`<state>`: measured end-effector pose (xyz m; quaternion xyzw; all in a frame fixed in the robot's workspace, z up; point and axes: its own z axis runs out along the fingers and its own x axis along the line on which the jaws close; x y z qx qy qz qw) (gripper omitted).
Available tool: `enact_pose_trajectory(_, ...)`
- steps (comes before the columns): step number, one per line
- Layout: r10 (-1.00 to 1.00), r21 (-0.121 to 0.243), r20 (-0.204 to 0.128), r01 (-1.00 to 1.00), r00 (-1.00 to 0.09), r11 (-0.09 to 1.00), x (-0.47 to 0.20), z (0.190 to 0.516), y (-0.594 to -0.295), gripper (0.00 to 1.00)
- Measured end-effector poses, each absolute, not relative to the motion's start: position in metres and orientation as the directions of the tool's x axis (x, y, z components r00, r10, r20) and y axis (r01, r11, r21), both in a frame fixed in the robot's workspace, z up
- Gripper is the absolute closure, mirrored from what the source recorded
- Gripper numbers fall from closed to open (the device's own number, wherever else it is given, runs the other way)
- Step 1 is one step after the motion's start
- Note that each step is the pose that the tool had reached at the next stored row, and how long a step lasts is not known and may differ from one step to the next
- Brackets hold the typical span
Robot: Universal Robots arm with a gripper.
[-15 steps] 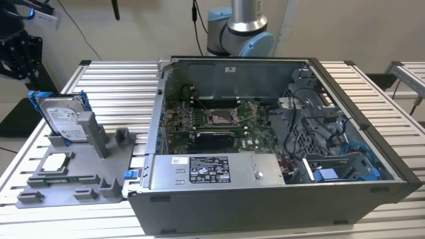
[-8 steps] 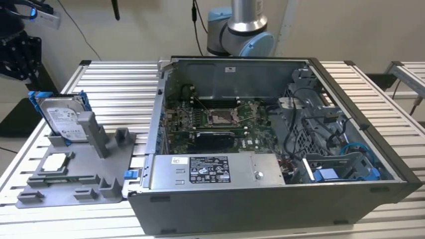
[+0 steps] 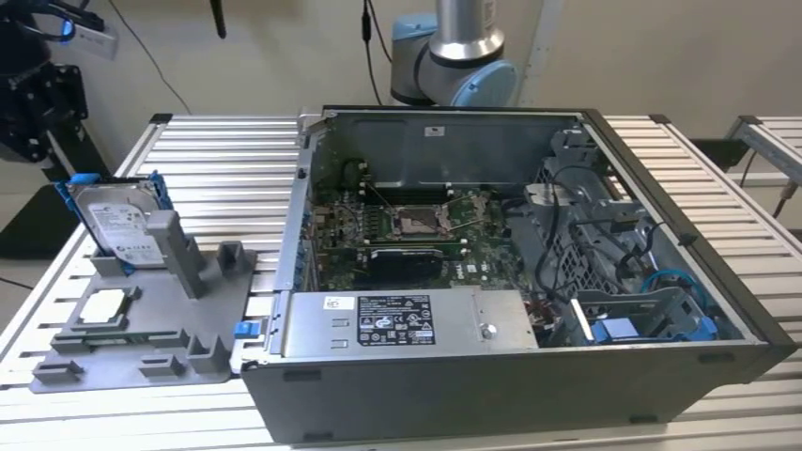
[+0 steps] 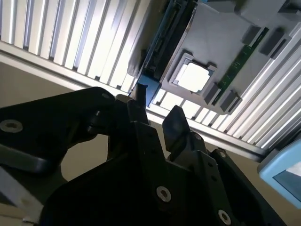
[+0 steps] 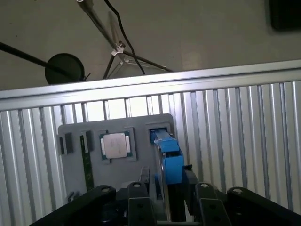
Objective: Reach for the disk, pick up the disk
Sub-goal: 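Pick up the disk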
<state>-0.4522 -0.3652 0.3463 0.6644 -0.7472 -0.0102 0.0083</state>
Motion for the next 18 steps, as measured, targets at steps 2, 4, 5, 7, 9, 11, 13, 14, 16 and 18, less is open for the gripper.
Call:
enact_pose_trajectory(2, -0.994, 0.026, -0.001, -0.993, -0.112, 0.112, -0.452, 0.344, -0.364, 0.00)
enact_pose_trajectory(4, -0.994, 0.026, -0.001, -0.994, -0.105, 0.105, -0.452, 0.340, -0.363, 0.00)
enact_pose_trajectory(5, -0.995, 0.026, -0.001, -0.995, -0.101, 0.101, -0.452, 0.338, -0.363, 0.00)
enact_pose_trajectory(7, -0.996, 0.026, -0.001, -0.995, -0.092, 0.092, -0.451, 0.335, -0.362, 0.00)
enact_pose_trajectory(9, -0.997, 0.026, -0.001, -0.996, -0.082, 0.082, -0.451, 0.332, -0.360, 0.00)
enact_pose_trajectory(11, -0.997, 0.026, -0.001, -0.997, -0.072, 0.071, -0.450, 0.328, -0.360, 0.00)
enact_pose_trajectory(13, -0.998, 0.026, -0.001, -0.998, -0.057, 0.057, -0.450, 0.324, -0.359, 0.00)
enact_pose_trajectory(14, -0.999, 0.026, -0.001, -0.999, -0.048, 0.048, -0.450, 0.322, -0.359, 0.00)
enact_pose_trajectory(16, -1.000, 0.026, -0.001, -0.999, -0.031, 0.031, -0.450, 0.319, -0.359, 0.00)
enact_pose_trajectory(18, -1.000, 0.026, -0.001, -1.000, -0.016, 0.016, -0.450, 0.315, -0.359, 0.00)
